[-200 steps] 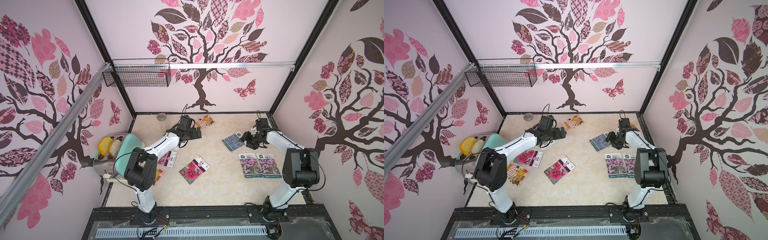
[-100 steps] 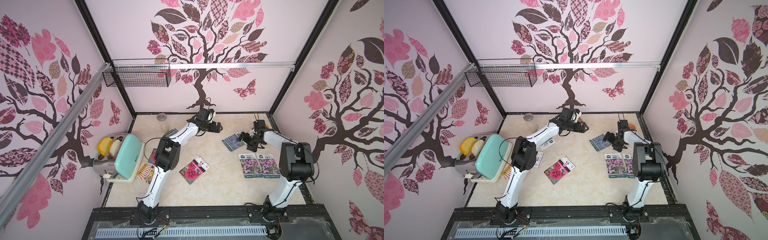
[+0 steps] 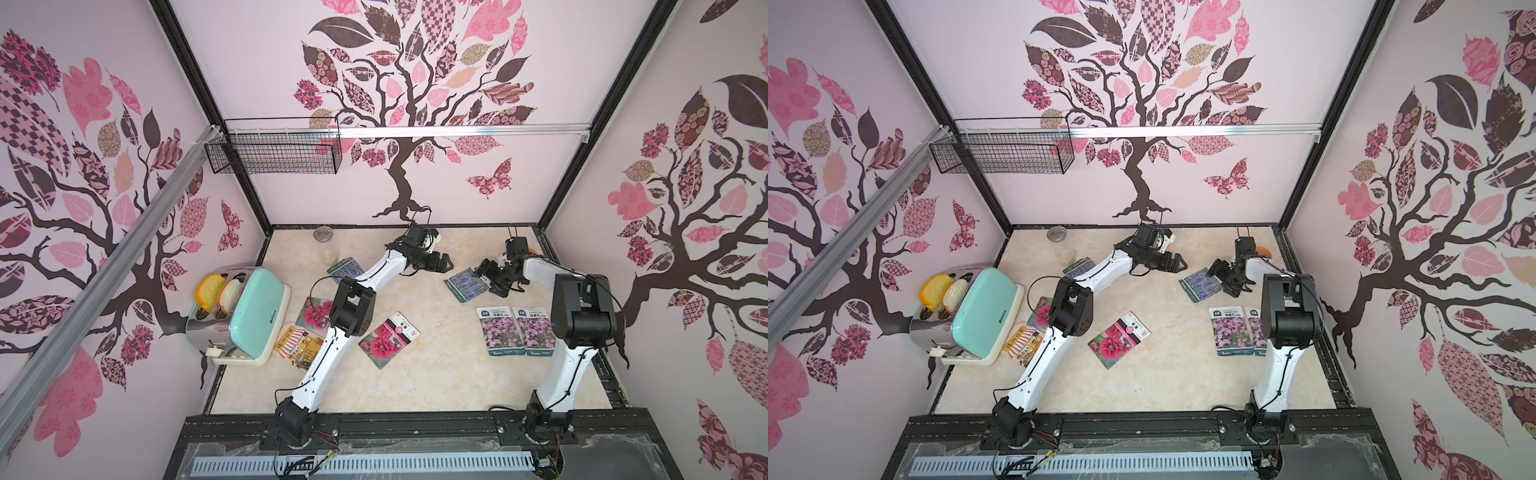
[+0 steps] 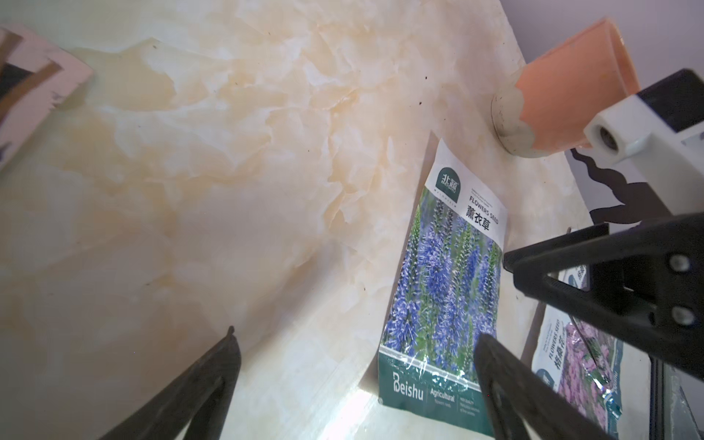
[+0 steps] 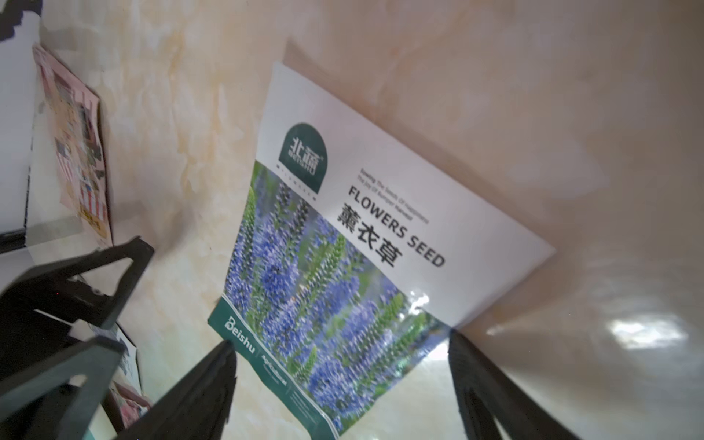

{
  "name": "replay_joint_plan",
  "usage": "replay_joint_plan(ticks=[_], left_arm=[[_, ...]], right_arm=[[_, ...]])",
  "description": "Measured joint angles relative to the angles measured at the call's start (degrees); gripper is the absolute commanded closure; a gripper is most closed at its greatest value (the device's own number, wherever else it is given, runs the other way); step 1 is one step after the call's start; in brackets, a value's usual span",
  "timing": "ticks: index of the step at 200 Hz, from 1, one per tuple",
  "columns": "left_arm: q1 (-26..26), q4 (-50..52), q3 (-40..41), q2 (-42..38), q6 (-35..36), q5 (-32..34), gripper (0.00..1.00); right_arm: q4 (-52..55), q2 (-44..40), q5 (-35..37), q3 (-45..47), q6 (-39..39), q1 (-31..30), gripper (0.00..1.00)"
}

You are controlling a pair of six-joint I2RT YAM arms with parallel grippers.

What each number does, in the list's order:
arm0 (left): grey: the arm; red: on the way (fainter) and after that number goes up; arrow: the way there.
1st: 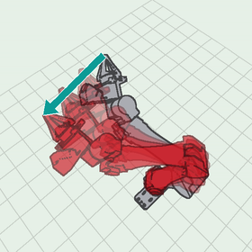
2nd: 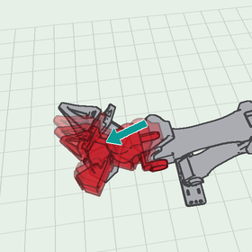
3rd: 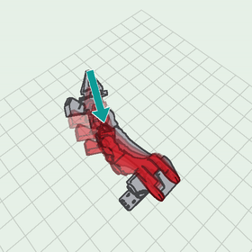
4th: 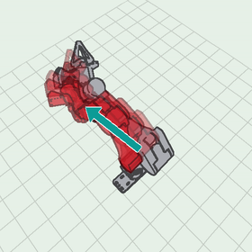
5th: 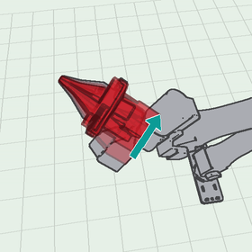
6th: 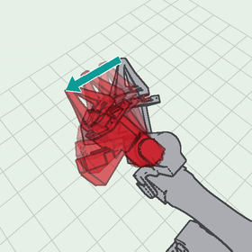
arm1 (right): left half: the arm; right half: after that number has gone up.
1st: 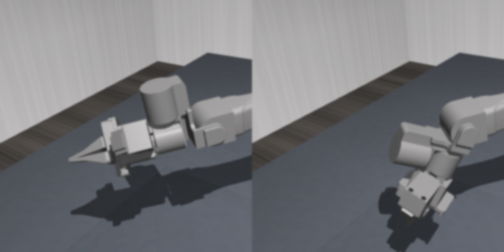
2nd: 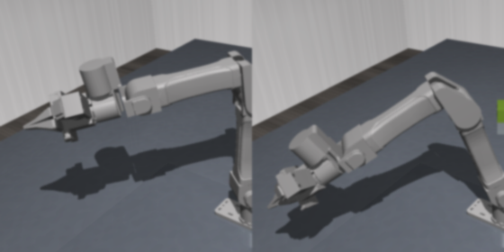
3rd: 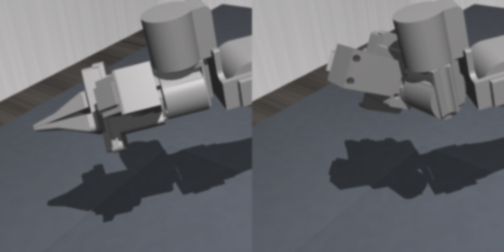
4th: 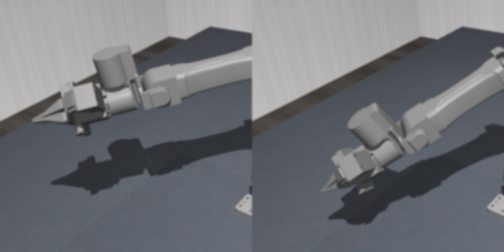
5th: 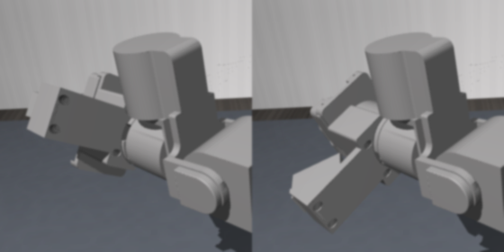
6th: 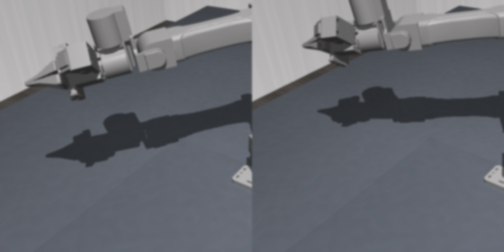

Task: Arrange the seed packets in a row
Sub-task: Pick up the seed packet from the center of the board.

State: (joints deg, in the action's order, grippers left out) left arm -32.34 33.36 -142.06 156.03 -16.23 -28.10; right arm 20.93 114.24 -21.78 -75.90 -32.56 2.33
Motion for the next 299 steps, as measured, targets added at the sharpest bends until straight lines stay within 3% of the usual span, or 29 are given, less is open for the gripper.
replay_joint_plan(ticks=[44,73,94,119,156,198,246,299], left_arm=[[-2.75,1.27,-6.60,4.11,-0.57,-1.75,0.03],[-3.69,-1.07,-3.08,2.84,-0.61,-2.60,0.03],[-3.52,-2.14,-0.15,1.33,-0.63,-2.89,0.13],[-2.95,-3.23,1.88,0.63,-0.96,-3.45,0.16],[-1.70,-8.87,13.07,-5.14,-3.26,-4.28,0.16],[0.76,-14.05,25.77,-12.33,-6.01,-4.50,0.15],[3.96,-13.33,31.30,-16.57,-6.40,-1.95,0.15],[3.72,-13.60,36.50,-19.74,-5.79,-1.70,0.15]], right_arm=[[-1.29,3.74,-0.85,-4.31,-0.98,-1.60,0.30],[-2.01,6.40,-0.74,-7.34,-1.25,-4.24,0.42],[-2.45,7.37,-0.55,-8.31,-1.75,-5.27,0.46],[-2.36,7.58,-0.24,-8.35,-1.88,-5.46,0.61],[-2.60,8.28,-0.59,-8.33,-1.88,-5.51,0.74],[-2.27,9.01,-2.43,-8.74,-0.52,-5.75,0.99],[0.37,9.16,-4.59,-10.67,2.64,-5.90,1.00],[3.13,8.92,-6.19,-11.37,5.60,-6.01,1.00]])
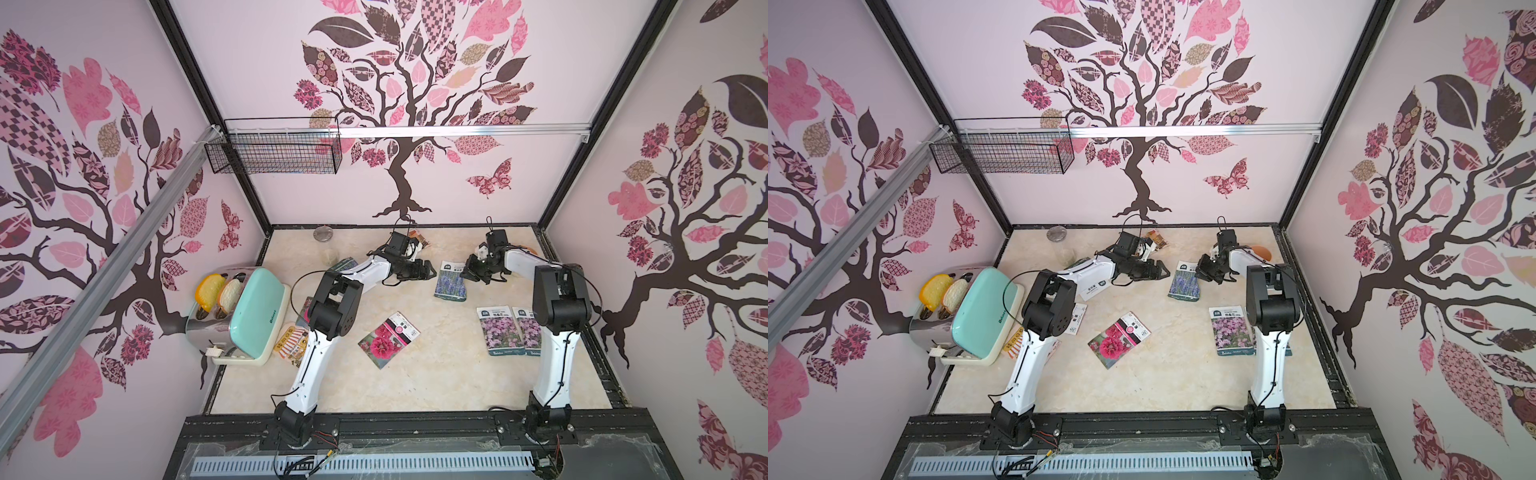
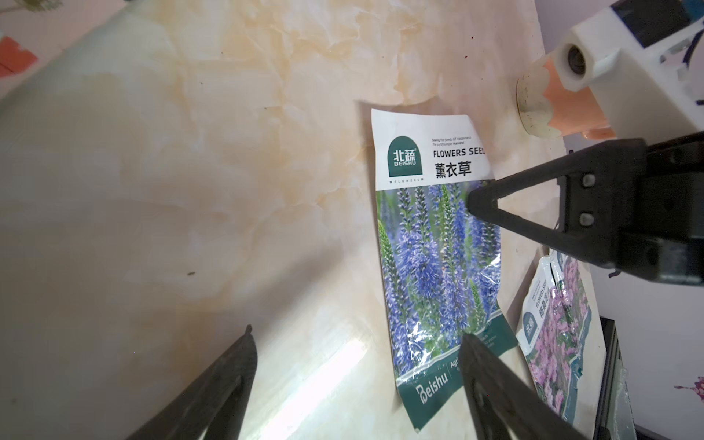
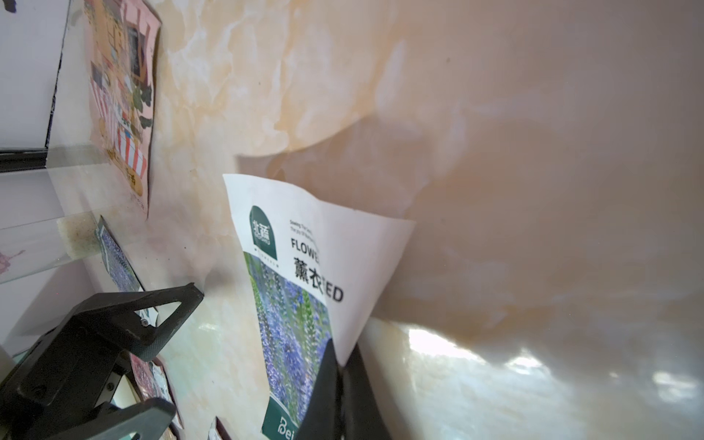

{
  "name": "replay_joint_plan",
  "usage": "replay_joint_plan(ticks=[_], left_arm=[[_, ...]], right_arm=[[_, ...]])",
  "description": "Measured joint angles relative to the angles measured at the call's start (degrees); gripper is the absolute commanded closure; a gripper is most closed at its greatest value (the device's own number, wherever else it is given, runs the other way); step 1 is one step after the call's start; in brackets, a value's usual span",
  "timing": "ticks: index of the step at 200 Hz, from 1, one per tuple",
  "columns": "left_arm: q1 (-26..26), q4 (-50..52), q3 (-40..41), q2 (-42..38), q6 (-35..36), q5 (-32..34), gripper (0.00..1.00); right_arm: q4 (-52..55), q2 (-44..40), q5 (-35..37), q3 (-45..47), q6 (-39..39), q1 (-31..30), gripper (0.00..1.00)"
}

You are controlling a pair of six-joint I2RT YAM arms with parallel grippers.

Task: Arrange the seed packets in a row
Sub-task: Pick up the seed packet from the center of the board, then place the seed packet at the center of the board.

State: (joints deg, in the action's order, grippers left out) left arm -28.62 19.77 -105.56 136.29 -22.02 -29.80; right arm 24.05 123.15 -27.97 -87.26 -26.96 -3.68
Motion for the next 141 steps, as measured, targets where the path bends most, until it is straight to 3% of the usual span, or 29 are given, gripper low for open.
replay_joint_plan(ticks=[67,100,141], left_arm=[[-0.24,-4.26,23.19,-18.47,-1.64,1.97,0.15],[-1.73,-6.71,28.83,-26.29,-2.67,4.09,0.15],[-7.48,-10.14,34.16,-31.98,-4.90,6.51,0.15]], right_arm=[[1.84,-16.22,-2.54,14.27,2.54,-0.39,1.00],[2.27,-26.67,-2.51,25.05,2.99,-1.09,1.00],[3.15,-36.26,-1.64,37.81,3.45,-1.14,1.00]])
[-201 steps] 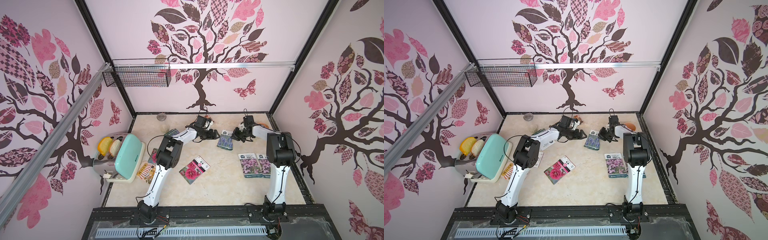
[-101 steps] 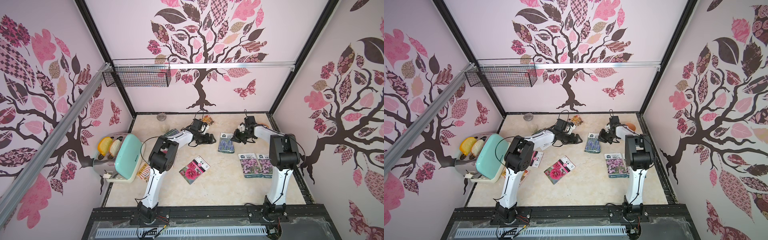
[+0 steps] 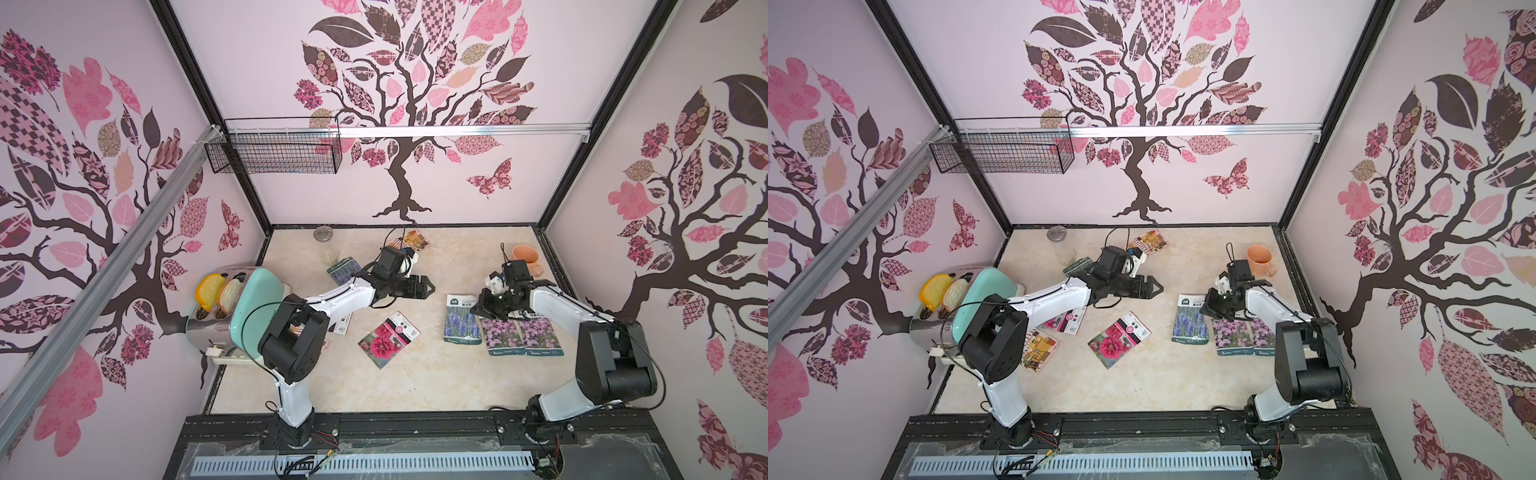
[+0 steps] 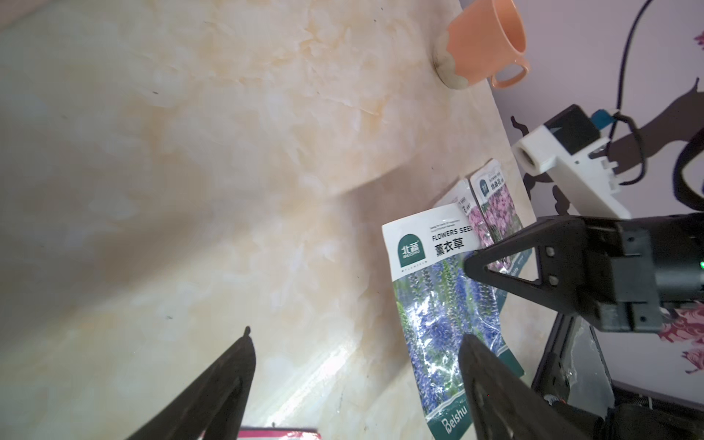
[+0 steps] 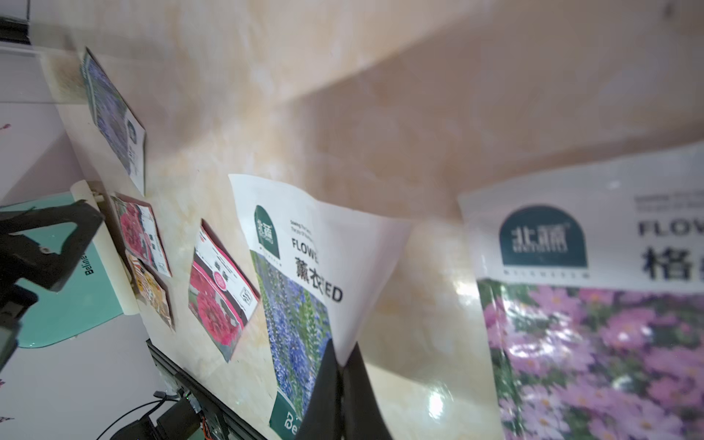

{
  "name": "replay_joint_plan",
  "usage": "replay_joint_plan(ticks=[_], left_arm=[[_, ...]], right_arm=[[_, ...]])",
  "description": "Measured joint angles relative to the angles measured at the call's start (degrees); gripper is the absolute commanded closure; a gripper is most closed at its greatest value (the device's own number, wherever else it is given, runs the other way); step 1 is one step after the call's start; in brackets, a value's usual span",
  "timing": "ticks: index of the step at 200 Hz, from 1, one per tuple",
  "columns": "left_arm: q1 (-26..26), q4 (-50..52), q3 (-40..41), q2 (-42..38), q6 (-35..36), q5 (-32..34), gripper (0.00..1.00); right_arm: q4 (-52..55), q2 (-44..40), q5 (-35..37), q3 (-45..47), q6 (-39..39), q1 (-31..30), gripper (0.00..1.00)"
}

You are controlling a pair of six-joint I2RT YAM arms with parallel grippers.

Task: Arrange the seed packets in a row
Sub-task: Place the seed packet at the center of the board.

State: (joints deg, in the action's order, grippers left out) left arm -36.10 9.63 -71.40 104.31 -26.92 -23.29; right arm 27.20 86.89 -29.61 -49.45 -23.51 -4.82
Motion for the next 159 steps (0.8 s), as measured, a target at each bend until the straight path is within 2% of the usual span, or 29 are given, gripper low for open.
replay_joint_plan(ticks=[38,120,141,159], left_arm=[[-3.19,-2.56,4.04,-0.44,-2.19,0.81,0.15],[-3.43,-4.07,4.61,-0.44,-3.13,1.18,0.15],[-3.43,-4.07,4.59,-0.39,-3.13,1.14,0.15],[-3.43,-4.11,4.42,0.04,-3.13,1.07,0.15]], right_arm=[[0.07,0.22,0.98,5.11,0.42,-0.04,1.00],[-0.48,3.72,2.19,3.87,0.72,-0.44,1.00],[-0.63,4.98,2.58,3.19,0.87,-0.70,0.97],[-0.66,5.53,2.67,2.75,1.09,-0.70,0.90]])
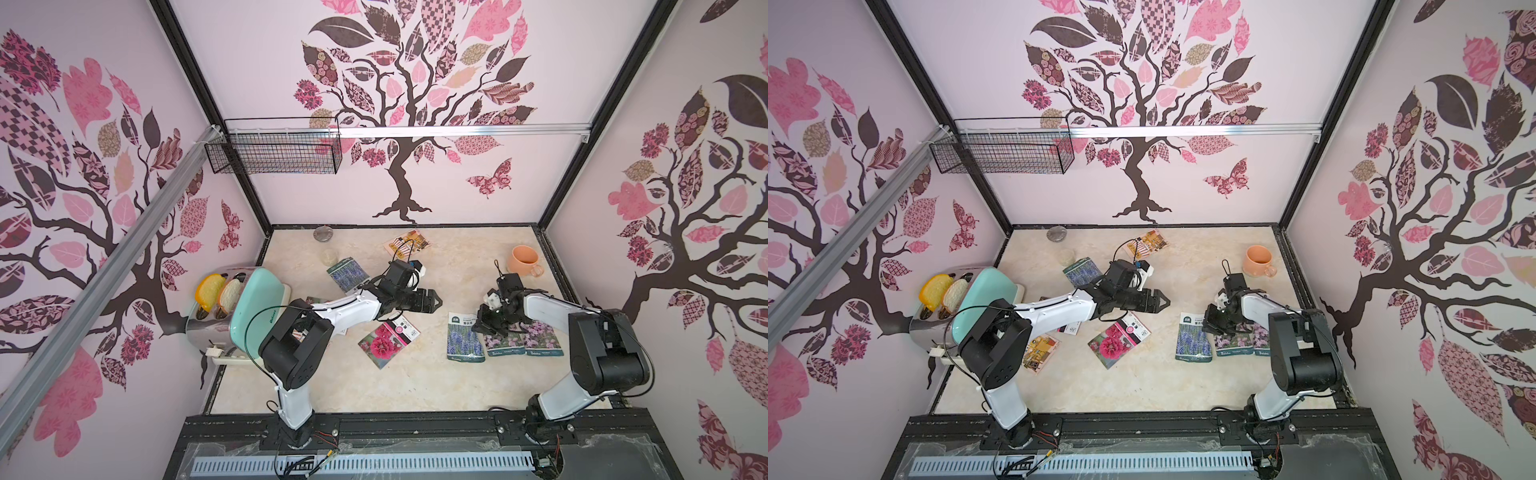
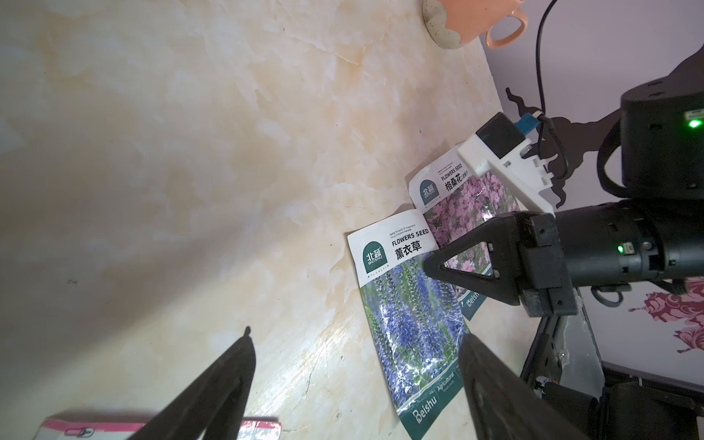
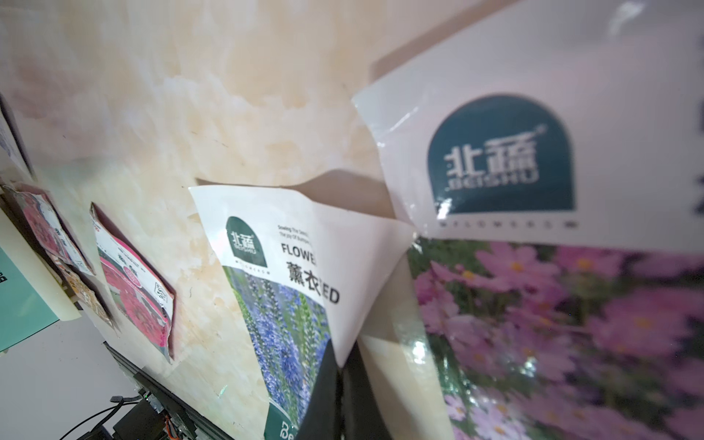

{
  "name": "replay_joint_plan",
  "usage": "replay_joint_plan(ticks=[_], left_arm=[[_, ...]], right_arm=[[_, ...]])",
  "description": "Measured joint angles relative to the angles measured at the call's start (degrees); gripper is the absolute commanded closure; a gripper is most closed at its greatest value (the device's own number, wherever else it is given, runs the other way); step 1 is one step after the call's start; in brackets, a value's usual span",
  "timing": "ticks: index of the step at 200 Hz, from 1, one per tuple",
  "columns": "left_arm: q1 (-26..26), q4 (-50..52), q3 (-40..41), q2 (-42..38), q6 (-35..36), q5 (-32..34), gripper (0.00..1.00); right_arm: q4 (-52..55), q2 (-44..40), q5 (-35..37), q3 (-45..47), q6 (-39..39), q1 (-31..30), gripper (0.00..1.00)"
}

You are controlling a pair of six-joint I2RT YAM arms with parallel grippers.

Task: Arrange the seed packets in a row
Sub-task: Place the seed packet at the center of the board.

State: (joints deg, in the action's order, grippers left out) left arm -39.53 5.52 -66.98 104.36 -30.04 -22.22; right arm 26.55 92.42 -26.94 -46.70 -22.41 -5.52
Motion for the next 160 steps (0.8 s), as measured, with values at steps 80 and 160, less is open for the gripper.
replay_joint_plan(ticks=[80,160], left_arm=[[0.00,-0.13,-0.11,1.36,0.00,-0.20,0.15],[-4.37,-0.48,0.63,1.99,-0.02,-0.07,0.18]], right_arm=[[0.28,0.17,1.44,-0.20,0.20,0.00,0.71],[0.72,0.17,1.40,-1.22,0.24,-0.04,0.70]])
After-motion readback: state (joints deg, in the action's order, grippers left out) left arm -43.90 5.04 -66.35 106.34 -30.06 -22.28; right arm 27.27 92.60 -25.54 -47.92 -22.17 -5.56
